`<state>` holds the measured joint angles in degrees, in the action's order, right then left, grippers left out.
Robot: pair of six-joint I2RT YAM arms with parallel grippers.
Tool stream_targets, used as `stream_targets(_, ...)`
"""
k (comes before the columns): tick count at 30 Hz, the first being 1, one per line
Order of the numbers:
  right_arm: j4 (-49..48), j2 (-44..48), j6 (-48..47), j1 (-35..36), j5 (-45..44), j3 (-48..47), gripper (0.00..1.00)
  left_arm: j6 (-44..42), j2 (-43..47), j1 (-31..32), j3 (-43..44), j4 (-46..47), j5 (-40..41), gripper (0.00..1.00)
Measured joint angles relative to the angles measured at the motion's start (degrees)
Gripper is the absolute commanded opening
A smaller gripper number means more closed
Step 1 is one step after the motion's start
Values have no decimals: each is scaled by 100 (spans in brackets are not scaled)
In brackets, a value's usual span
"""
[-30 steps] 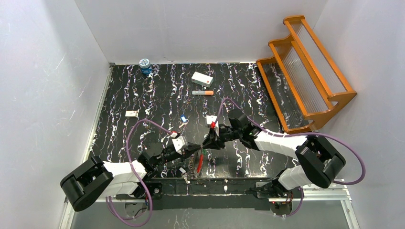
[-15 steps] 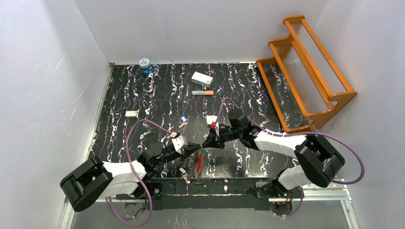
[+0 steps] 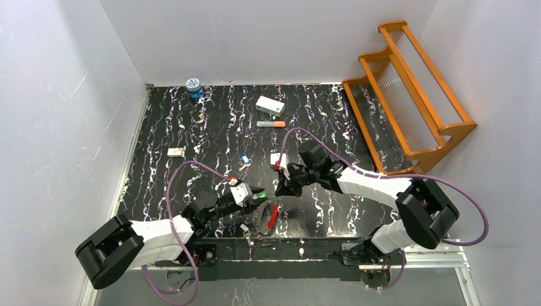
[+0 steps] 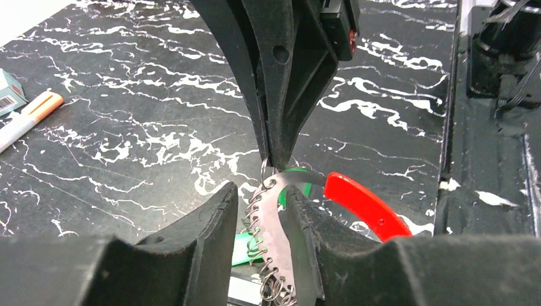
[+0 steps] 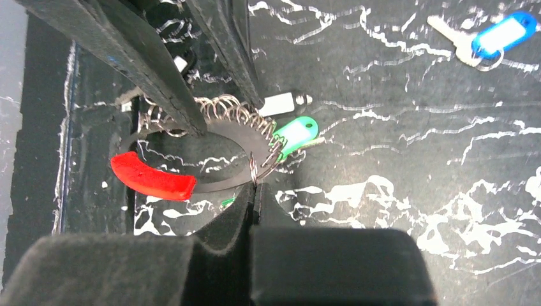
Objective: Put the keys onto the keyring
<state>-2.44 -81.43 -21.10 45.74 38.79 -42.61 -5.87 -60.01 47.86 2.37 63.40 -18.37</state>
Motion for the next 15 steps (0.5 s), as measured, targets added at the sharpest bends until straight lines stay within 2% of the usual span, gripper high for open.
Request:
stream_targets(9, 1314, -643, -186, 280, -739, -669, 1, -682, 55, 0, 542, -1434, -2, 36)
stream_targets(15, 1794, -1014, -177, 514, -1069, -1126, 1, -914, -9, 0, 595, -1893, -98, 36)
